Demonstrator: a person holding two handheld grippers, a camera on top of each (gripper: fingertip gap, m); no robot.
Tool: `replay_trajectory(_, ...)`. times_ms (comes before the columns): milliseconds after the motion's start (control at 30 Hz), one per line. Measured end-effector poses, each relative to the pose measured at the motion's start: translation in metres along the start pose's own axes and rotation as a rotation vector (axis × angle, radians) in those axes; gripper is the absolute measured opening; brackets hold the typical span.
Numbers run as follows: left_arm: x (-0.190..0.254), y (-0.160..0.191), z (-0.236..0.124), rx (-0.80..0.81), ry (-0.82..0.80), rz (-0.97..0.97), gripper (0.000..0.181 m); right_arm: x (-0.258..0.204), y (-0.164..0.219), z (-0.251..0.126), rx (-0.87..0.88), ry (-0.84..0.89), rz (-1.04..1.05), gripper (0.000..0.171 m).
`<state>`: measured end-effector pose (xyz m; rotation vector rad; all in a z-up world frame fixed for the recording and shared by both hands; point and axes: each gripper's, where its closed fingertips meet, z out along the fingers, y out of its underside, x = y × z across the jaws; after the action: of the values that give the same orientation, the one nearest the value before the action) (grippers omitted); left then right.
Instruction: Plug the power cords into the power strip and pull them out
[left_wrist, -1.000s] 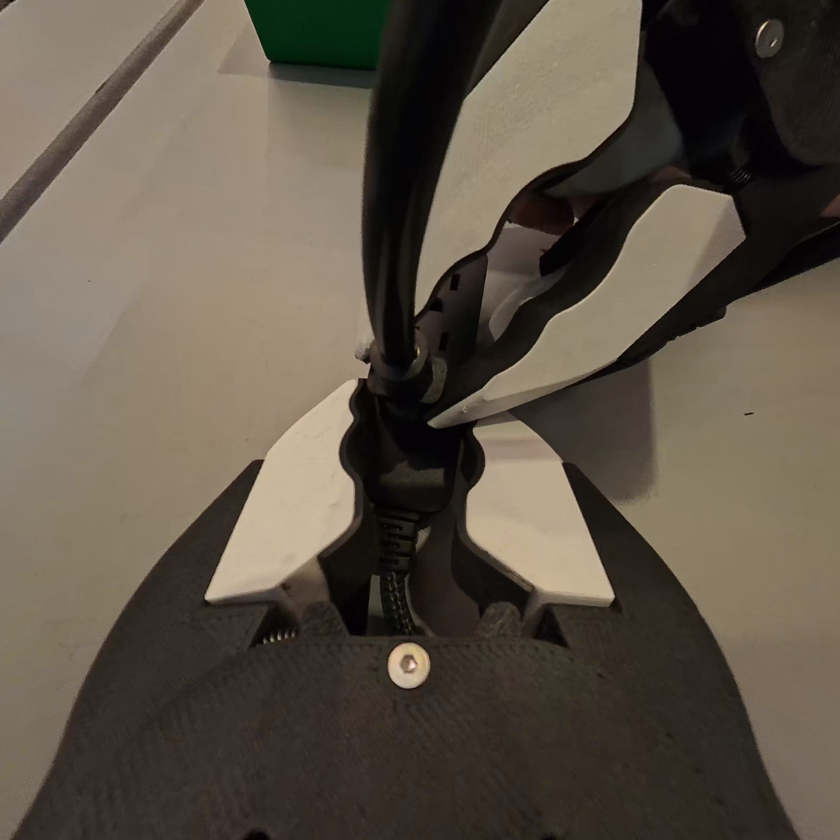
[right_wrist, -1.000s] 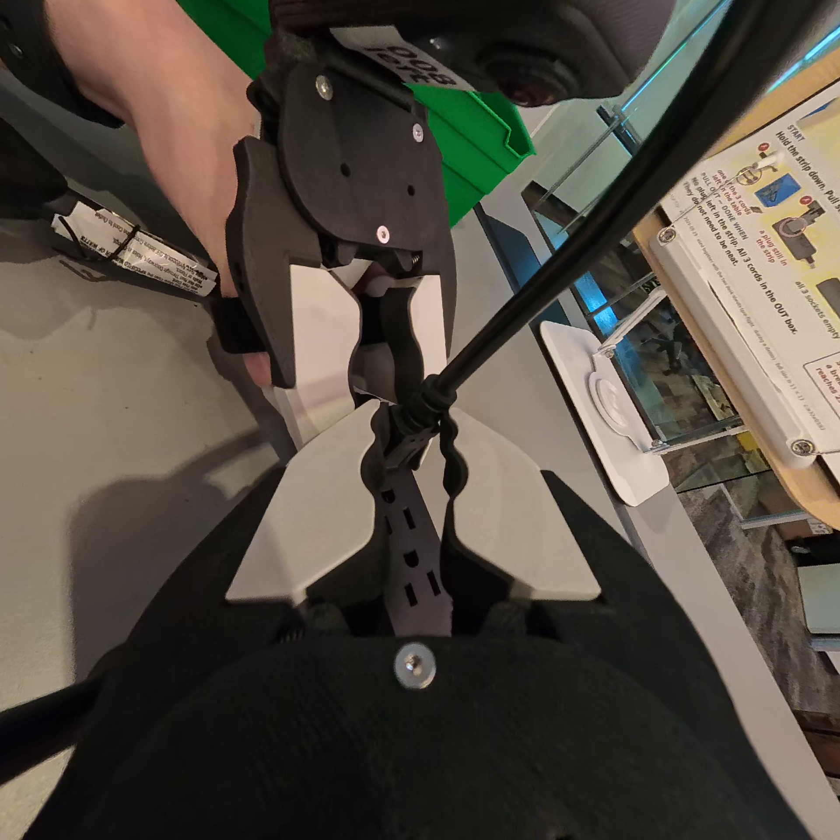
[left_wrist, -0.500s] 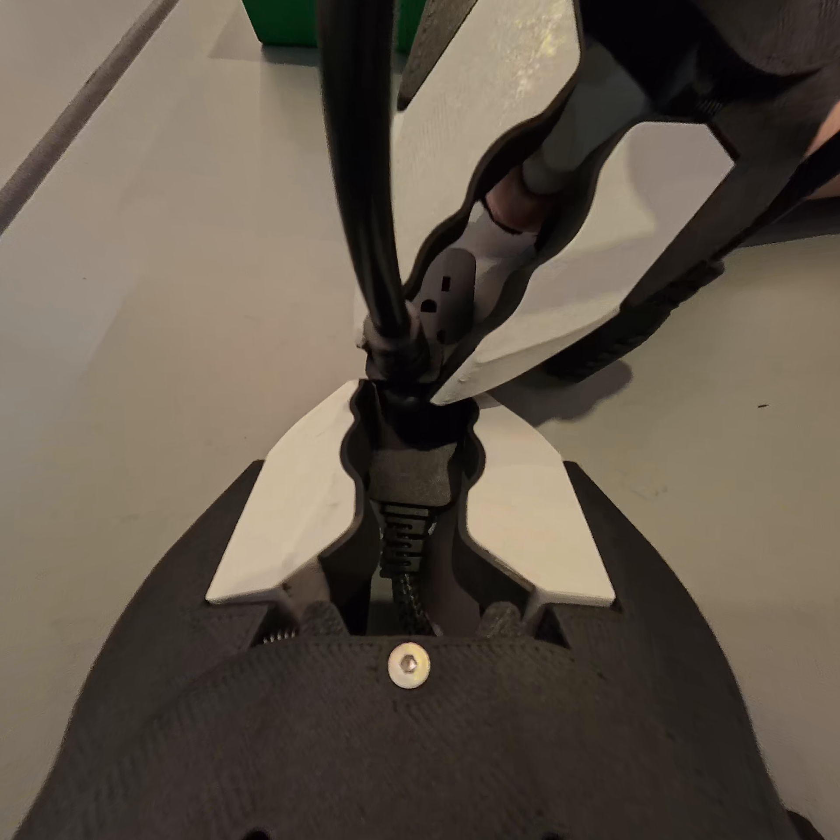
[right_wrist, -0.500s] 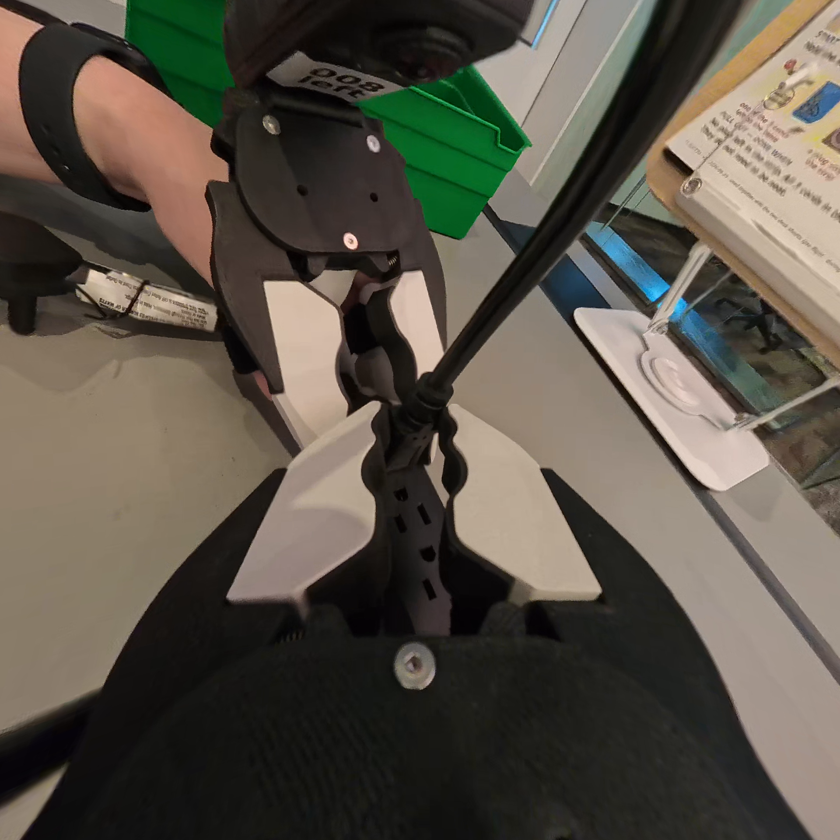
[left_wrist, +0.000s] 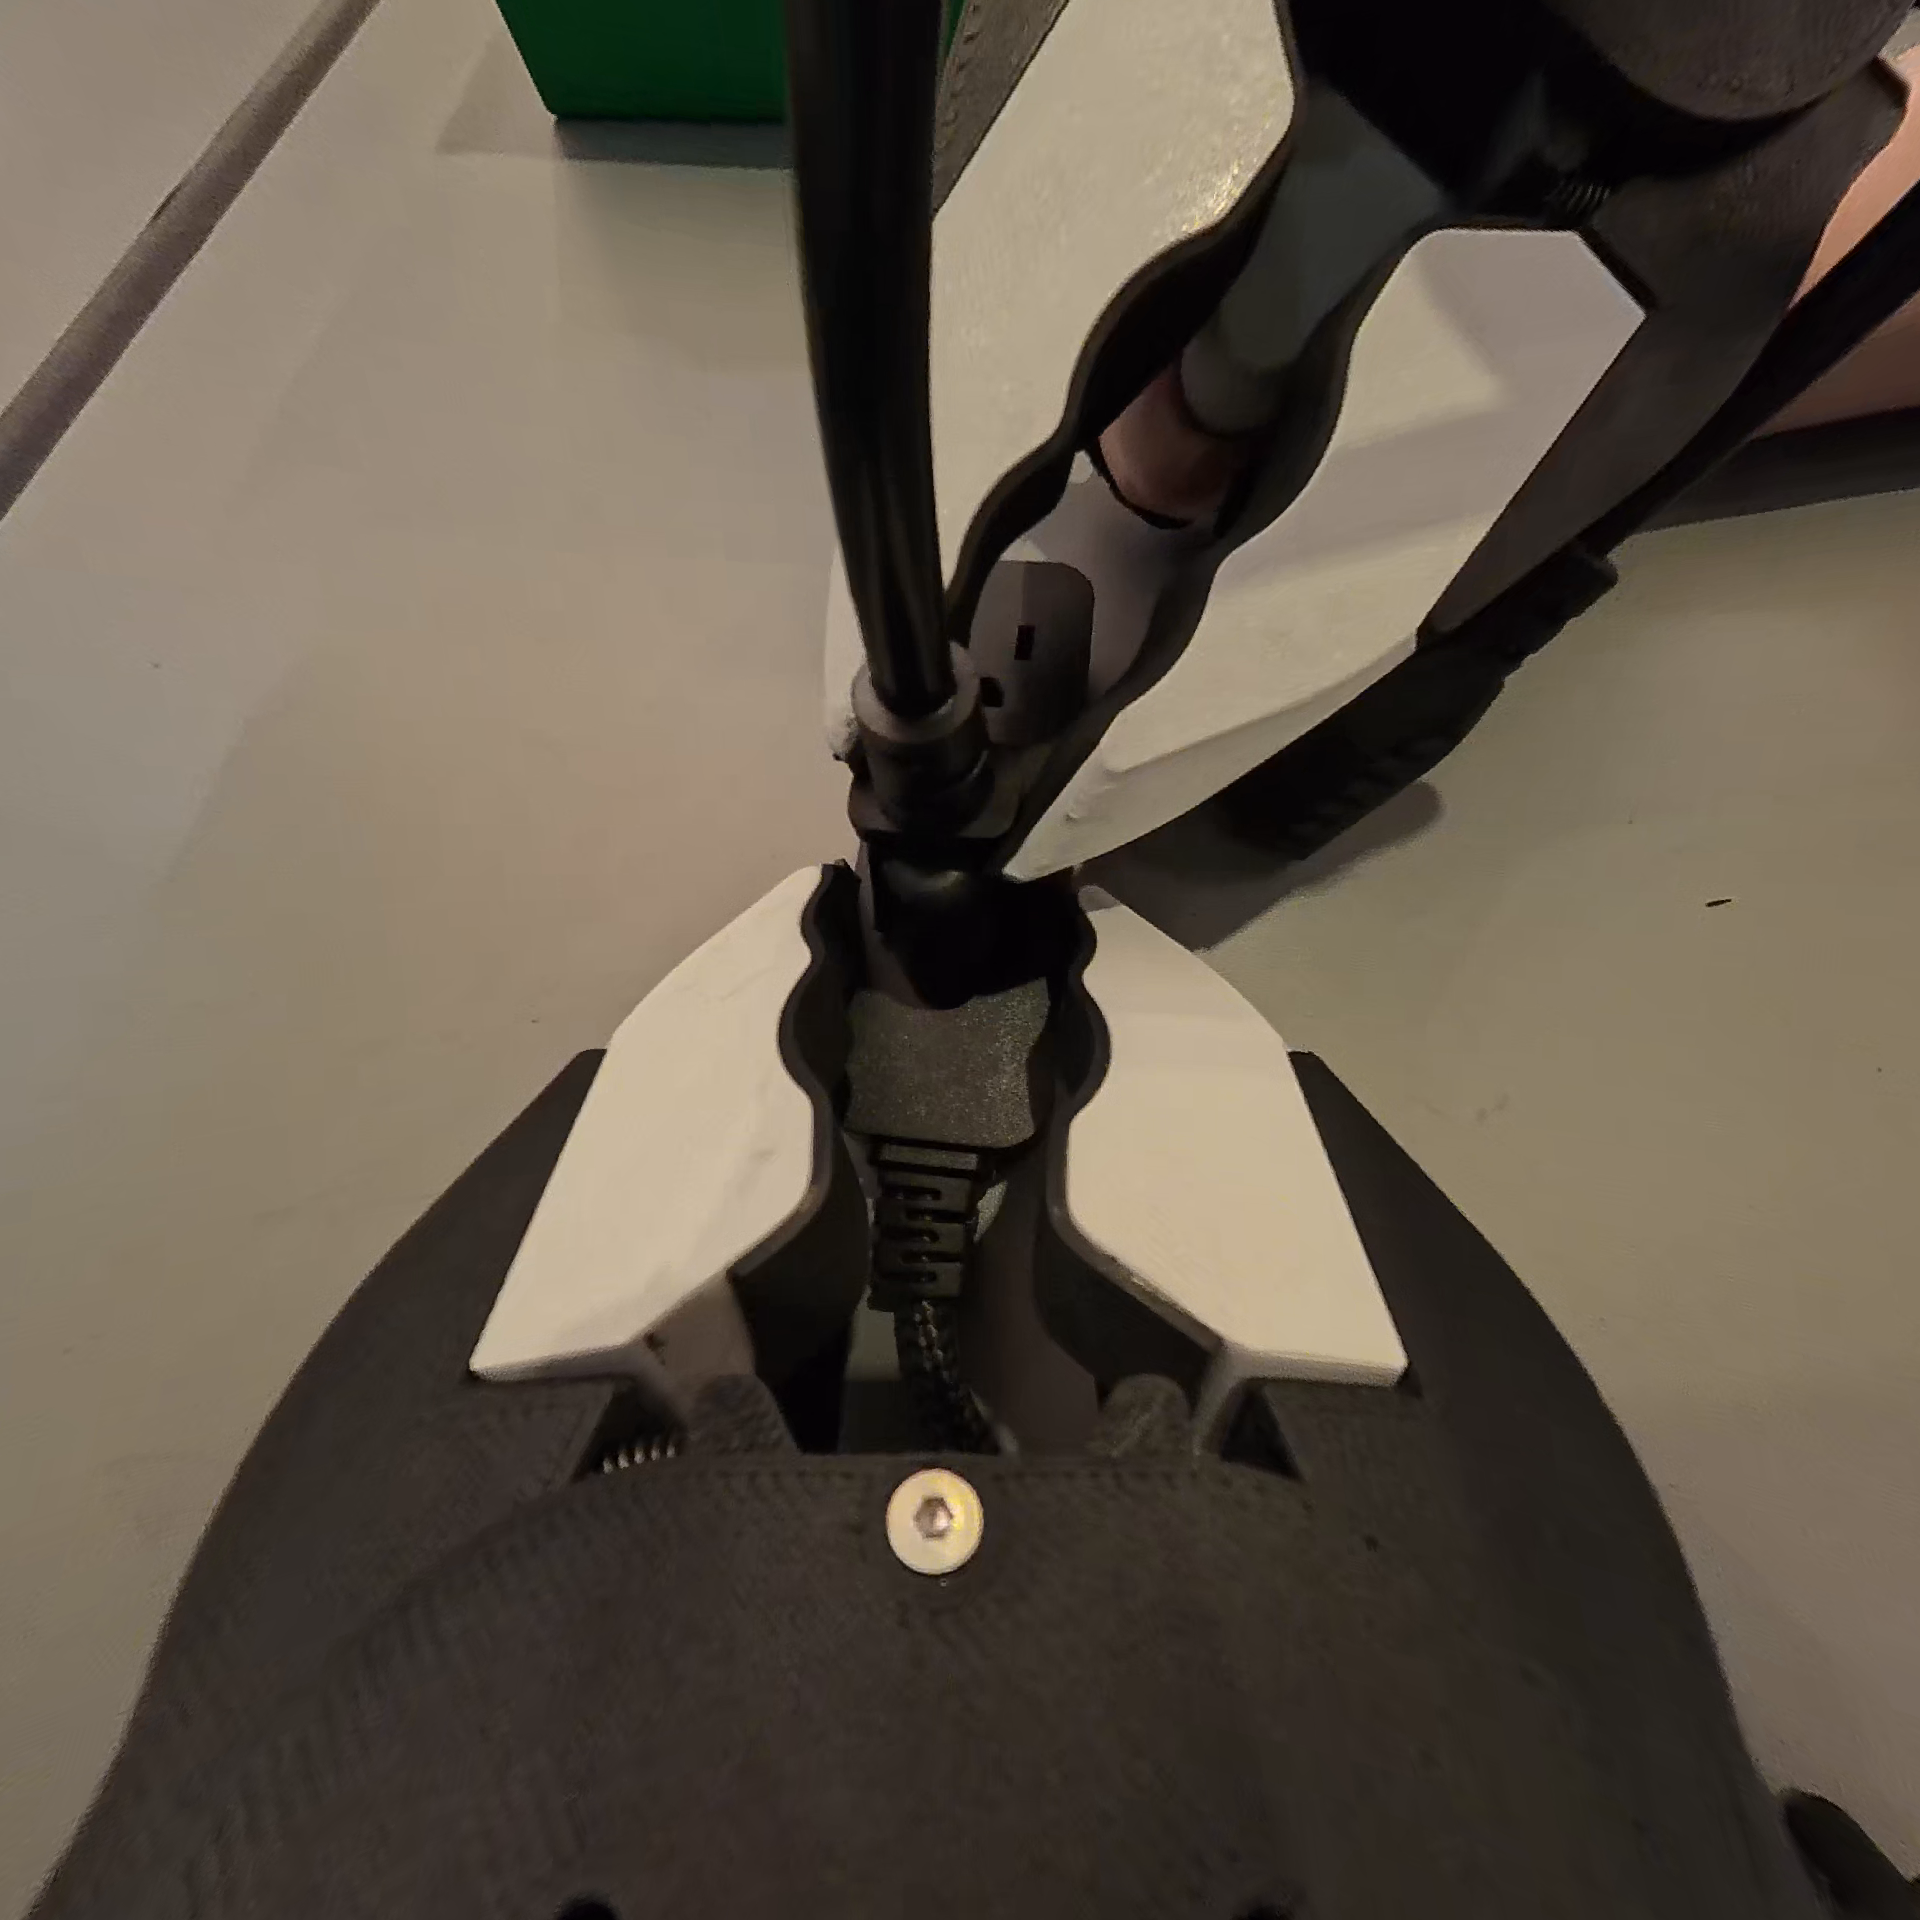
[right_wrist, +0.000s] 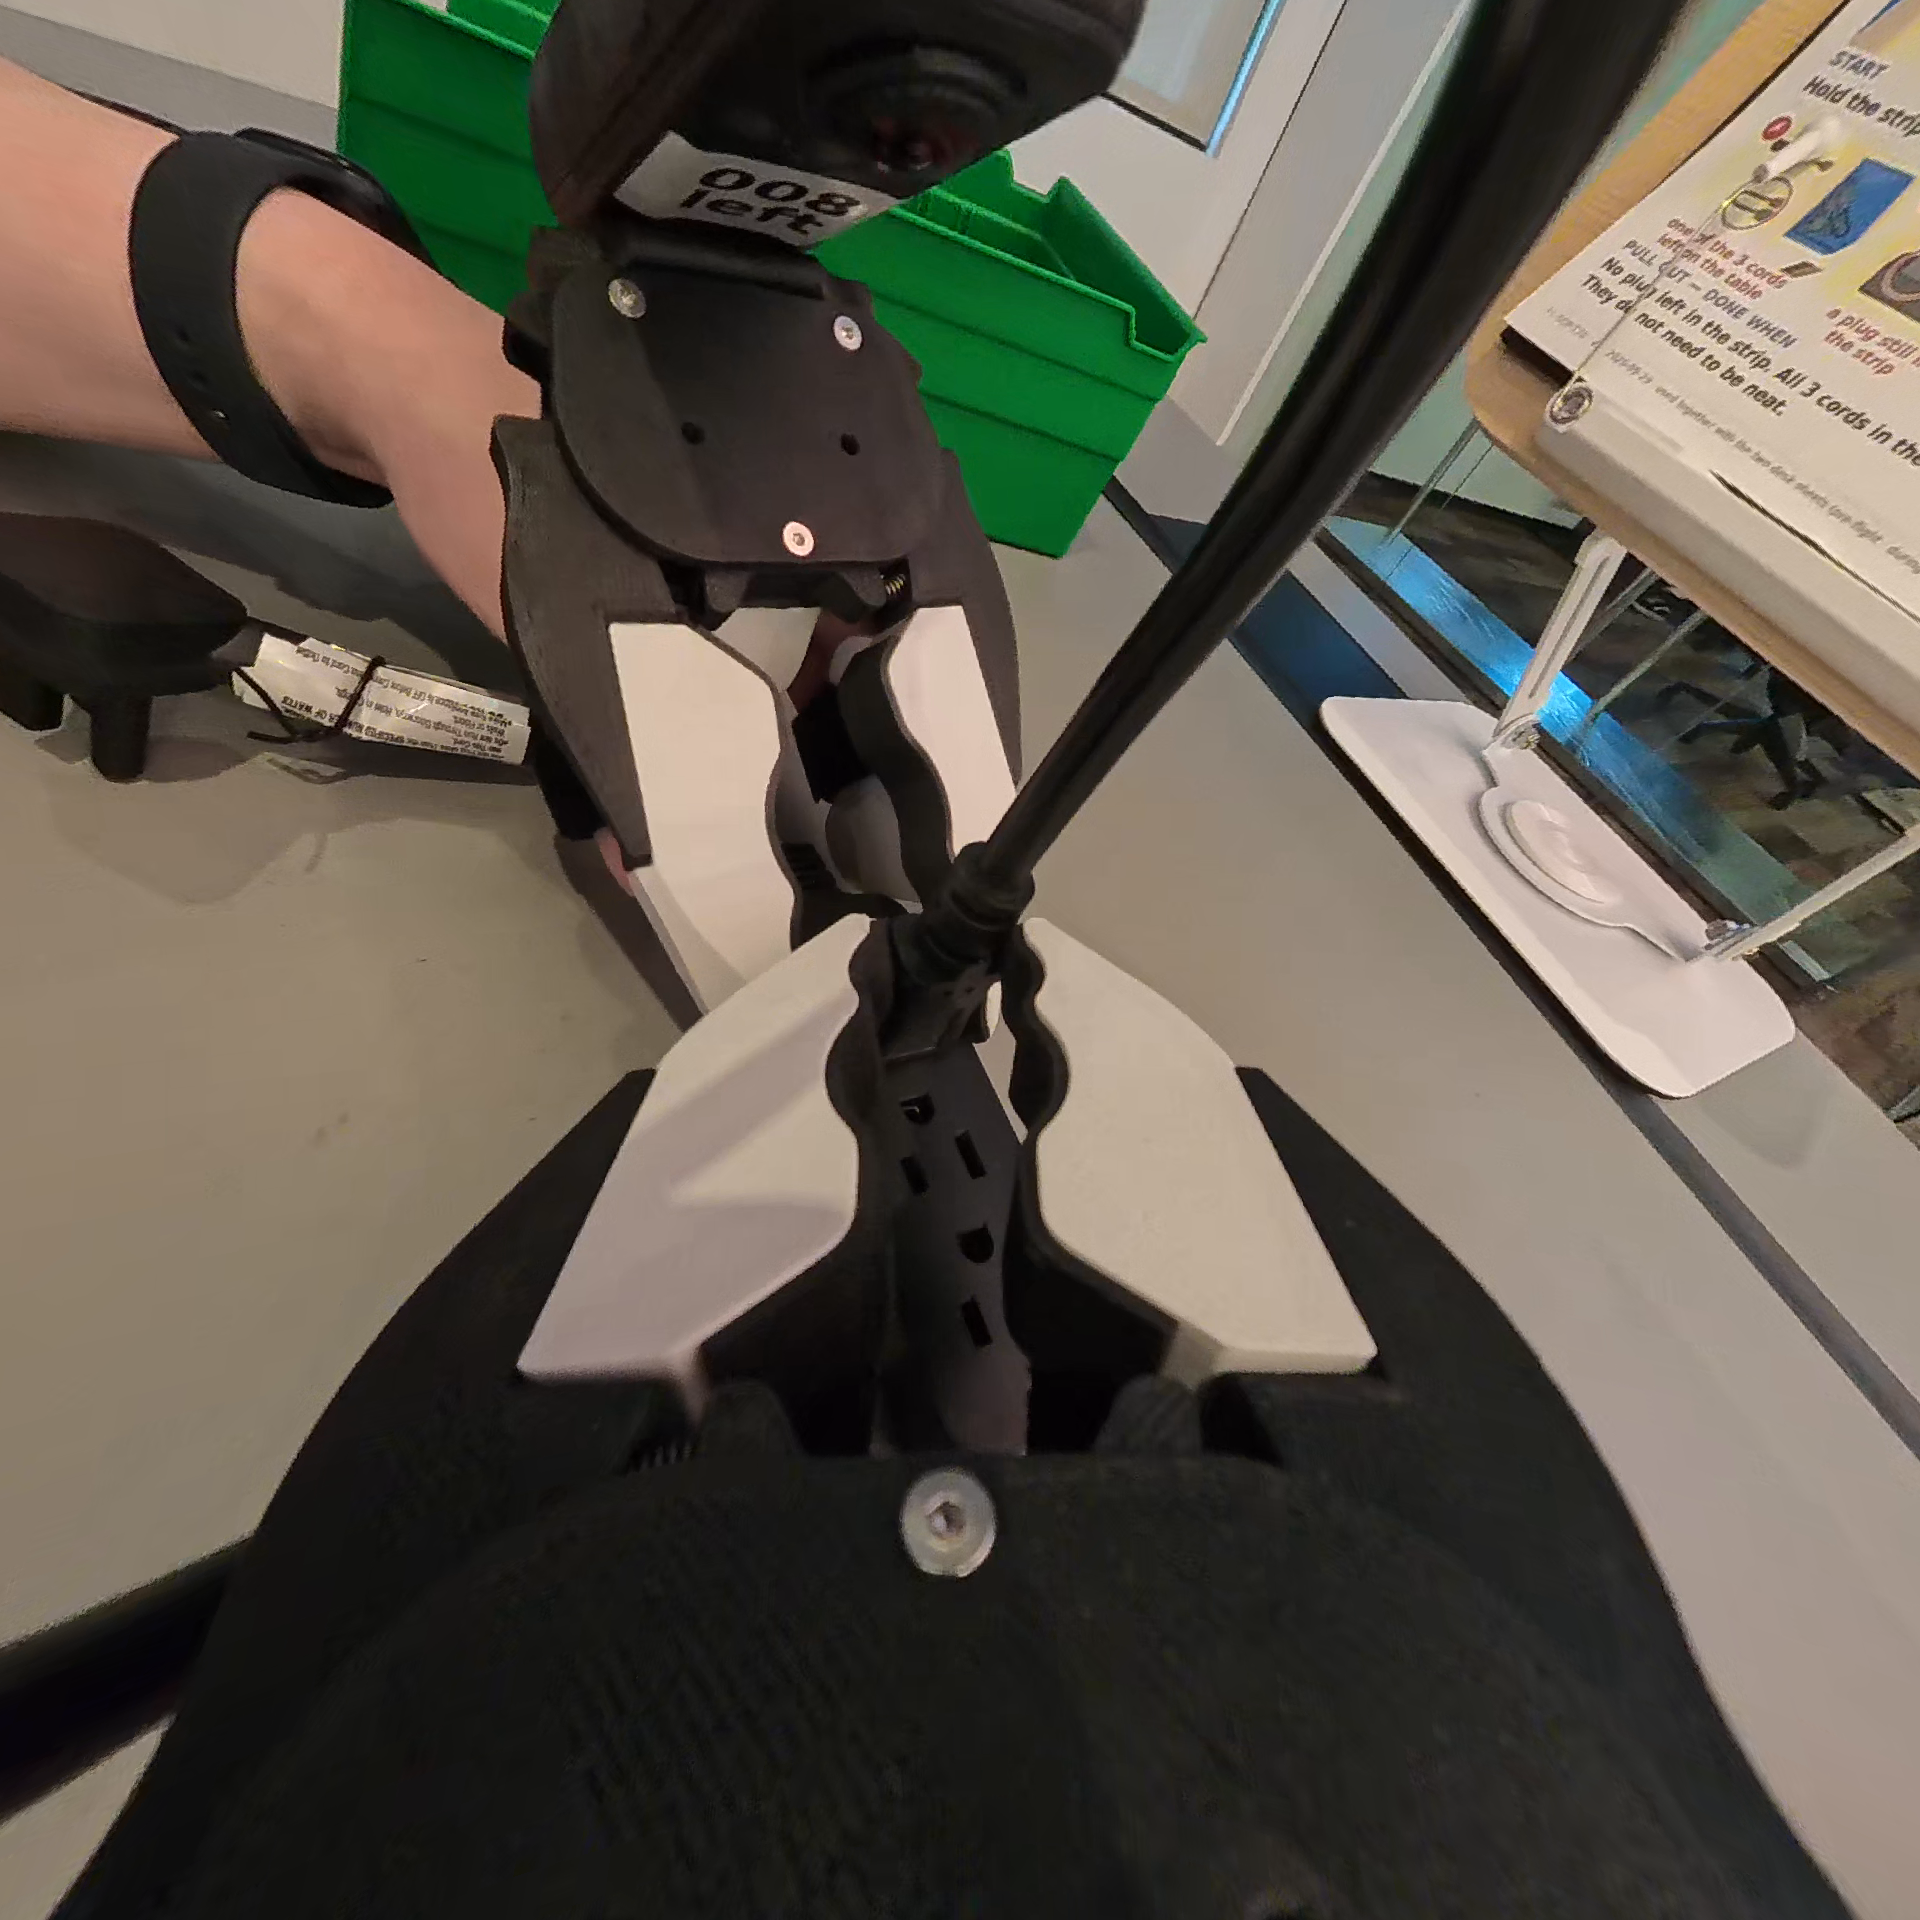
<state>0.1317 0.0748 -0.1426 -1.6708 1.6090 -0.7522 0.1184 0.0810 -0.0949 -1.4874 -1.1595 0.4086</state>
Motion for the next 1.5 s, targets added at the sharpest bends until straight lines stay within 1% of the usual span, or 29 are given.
replay_trajectory(233, -0.003, -0.002, -0.002, 0.016, -0.017, -0.006, 0.039, 0.002, -0.008, 0.011, -0.036, 0.03, -0.027, 0.015)
replay_trajectory(300, -0.002, 0.0, 0.0, 0.001, -0.028, 0.01, 0.04, 0.005, -0.006, 0.011, -0.046, 0.033, 0.002, 0.015)
replay_trajectory(367, -0.004, 0.004, 0.004, -0.039, -0.071, 0.042, 0.044, 0.011, -0.003, 0.012, -0.033, 0.018, 0.085, 0.017)
replay_trajectory(400, -0.005, 0.004, 0.004, -0.038, -0.06, 0.026, 0.044, 0.012, -0.003, 0.012, -0.025, 0.008, 0.106, 0.017)
replay_trajectory(467, -0.005, 0.004, 0.003, -0.038, -0.062, 0.029, 0.044, 0.01, -0.002, 0.012, -0.041, 0.025, 0.027, 0.02)
replay_trajectory(567, -0.004, 0.004, 0.003, -0.036, -0.059, 0.026, 0.044, 0.011, -0.001, 0.011, 0.008, -0.045, 0.17, 0.018)
replay_trajectory(600, -0.004, 0.003, 0.002, -0.035, -0.062, 0.031, 0.044, 0.01, -0.001, 0.011, 0.024, -0.064, 0.187, 0.019)
replay_trajectory(733, -0.002, 0.001, -0.001, -0.017, -0.052, 0.035, 0.046, 0.006, -0.001, 0.012, 0.026, -0.044, 0.064, 0.021)
replay_trajectory(800, -0.001, -0.003, -0.004, 0.012, -0.028, 0.013, 0.044, 0.005, -0.001, 0.012, 0.035, -0.047, 0.055, 0.021)
replay_trajectory(867, 0.002, -0.006, -0.007, 0.036, -0.009, 0.014, 0.046, 0.005, -0.001, 0.011, 0.042, -0.055, 0.062, 0.022)
replay_trajectory(933, 0.005, -0.007, -0.01, 0.056, -0.008, 0.058, 0.052, 0.004, -0.001, 0.01, 0.048, -0.059, 0.057, 0.021)
replay_trajectory(1033, 0.008, -0.006, -0.016, 0.057, -0.031, 0.174, 0.057, 0.003, -0.002, 0.009, 0.061, -0.069, 0.058, 0.021)
replay_trajectory(1100, 0.008, -0.004, -0.024, 0.04, -0.026, 0.192, 0.051, 0.003, -0.002, 0.009, 0.061, -0.076, 0.061, 0.022)
replay_trajectory(1200, 0.01, -0.017, -0.042, 0.107, 0.043, 0.102, 0.049, 0.003, -0.002, 0.009, 0.063, -0.088, 0.067, 0.022)
replay_trajectory(1300, 0.012, -0.031, -0.062, 0.182, 0.157, -0.052, 0.057, 0.003, -0.003, 0.007, 0.079, -0.099, 0.081, 0.022)
replay_trajectory(1367, 0.014, -0.051, -0.079, 0.318, 0.251, -0.163, 0.061, 0.005, -0.006, 0.005, 0.108, -0.097, 0.102, 0.024)
replay_trajectory(1433, 0.016, -0.072, -0.101, 0.467, 0.369, -0.272, 0.061, 0.011, -0.012, -0.001, 0.167, -0.086, 0.151, 0.026)
replay_trajectory(1500, 0.025, -0.092, -0.128, 0.613, 0.538, -0.341, 0.062, 0.016, -0.013, -0.006, 0.193, -0.084, 0.201, 0.029)
